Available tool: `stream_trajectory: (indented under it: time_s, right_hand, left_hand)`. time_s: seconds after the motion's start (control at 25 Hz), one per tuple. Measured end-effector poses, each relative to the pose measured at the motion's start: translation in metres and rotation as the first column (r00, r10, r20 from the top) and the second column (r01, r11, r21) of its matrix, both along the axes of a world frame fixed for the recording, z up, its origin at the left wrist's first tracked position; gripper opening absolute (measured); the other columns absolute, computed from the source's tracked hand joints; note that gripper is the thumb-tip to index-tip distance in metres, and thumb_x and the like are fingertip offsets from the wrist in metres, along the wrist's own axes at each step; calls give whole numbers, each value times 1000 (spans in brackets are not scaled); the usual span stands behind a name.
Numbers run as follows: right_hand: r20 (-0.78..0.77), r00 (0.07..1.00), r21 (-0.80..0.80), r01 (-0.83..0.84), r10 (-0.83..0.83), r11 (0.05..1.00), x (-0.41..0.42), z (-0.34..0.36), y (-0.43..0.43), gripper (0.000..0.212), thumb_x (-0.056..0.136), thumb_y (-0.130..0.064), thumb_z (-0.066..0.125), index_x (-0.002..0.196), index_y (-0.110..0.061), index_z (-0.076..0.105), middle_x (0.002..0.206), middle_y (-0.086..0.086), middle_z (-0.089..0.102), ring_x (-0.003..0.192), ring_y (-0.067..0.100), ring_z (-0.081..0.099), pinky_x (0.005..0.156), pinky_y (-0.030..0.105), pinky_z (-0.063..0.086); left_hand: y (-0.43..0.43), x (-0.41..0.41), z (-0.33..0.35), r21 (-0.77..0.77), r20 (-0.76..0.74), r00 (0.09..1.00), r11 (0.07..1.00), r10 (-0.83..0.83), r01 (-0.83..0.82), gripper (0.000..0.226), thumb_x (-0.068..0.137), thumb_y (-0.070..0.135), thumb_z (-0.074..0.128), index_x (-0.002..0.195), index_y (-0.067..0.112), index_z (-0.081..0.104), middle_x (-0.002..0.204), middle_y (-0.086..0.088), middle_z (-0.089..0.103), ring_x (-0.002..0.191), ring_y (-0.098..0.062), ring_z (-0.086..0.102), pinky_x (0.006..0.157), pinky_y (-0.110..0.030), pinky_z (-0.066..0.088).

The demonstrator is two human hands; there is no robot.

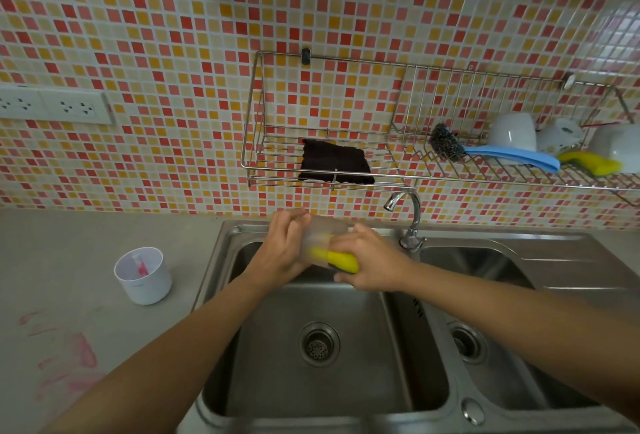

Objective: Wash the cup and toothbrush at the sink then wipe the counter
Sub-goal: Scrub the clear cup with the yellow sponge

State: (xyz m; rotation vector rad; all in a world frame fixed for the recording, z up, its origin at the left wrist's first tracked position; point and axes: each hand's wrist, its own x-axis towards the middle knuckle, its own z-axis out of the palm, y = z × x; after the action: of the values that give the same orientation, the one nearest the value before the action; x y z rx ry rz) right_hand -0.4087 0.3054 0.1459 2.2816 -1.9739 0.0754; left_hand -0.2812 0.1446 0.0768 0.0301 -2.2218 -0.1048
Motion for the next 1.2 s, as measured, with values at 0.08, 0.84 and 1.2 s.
stream_trajectory:
  time_s: [0.08,0.84,1.2]
  right_hand:
    - [-157,983,-53,-108,98,993,-3,0,-1,34,71,-21,74,104,-20,65,105,-4,67,88,20,51,75,35,46]
    - [-194,975,-22,-113,107,993,-3,-2,13,45,58,-7,81,102,-8,69,100,8,72,95,23,66,82,32,54]
    - [28,999,-93,-31,34,995,7,0,13,31,71,-22,78,100,-12,70,98,3,72,93,18,65,79,29,53]
  left_hand:
    - [3,-5,-3,27,-7,1000,999,-21,21,63,80,44,62,120,4,36,120,-13,36,109,-27,43,87,-31,48]
    - [23,-12,-11,94,-106,994,995,-5,15,60,84,47,57,121,5,33,120,-13,34,109,-28,42,85,-36,51]
    - [25,-11,-8,164,-121,992,986,26,-5,60,85,46,58,123,7,33,124,-14,32,114,-31,40,92,-37,47]
